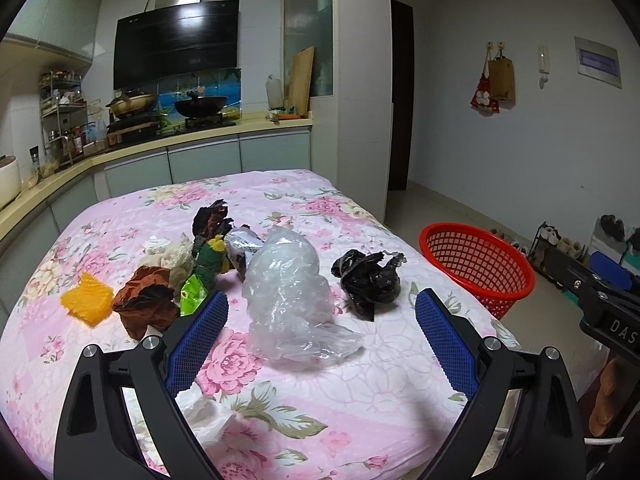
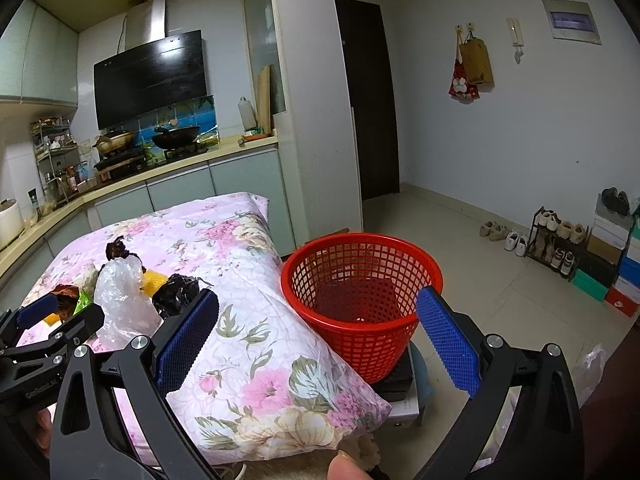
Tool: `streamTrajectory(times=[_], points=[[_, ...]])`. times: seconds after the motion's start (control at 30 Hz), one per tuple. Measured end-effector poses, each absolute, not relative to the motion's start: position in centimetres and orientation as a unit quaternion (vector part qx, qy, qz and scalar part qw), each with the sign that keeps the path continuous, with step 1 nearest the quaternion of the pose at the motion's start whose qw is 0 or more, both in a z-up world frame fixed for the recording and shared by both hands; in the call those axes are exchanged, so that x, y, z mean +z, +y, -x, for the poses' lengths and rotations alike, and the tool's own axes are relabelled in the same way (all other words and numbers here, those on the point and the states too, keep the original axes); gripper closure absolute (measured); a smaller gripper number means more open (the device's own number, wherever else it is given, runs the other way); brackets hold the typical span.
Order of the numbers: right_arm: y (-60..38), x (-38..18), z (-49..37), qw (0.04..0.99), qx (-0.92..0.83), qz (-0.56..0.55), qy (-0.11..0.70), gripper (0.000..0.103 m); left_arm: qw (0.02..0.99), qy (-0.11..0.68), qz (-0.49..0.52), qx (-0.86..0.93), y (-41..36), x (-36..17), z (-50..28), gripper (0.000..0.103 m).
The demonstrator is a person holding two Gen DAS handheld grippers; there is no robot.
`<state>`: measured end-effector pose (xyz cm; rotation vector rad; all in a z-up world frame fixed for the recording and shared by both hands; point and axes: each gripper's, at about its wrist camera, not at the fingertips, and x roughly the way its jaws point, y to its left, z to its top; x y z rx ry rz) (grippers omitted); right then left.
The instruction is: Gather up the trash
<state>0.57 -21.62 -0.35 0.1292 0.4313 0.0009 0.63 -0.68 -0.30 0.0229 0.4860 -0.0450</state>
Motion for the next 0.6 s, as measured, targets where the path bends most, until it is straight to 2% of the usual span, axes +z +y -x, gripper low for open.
streamTrajectory(times=[0.6], points=[[-22.3, -0.1, -0.5, 0.974, -0.005, -0.069, 0.217, 0.007, 0.969, 0.24, -0.02, -0.046, -2.0, 0.0, -0.7, 0.012]])
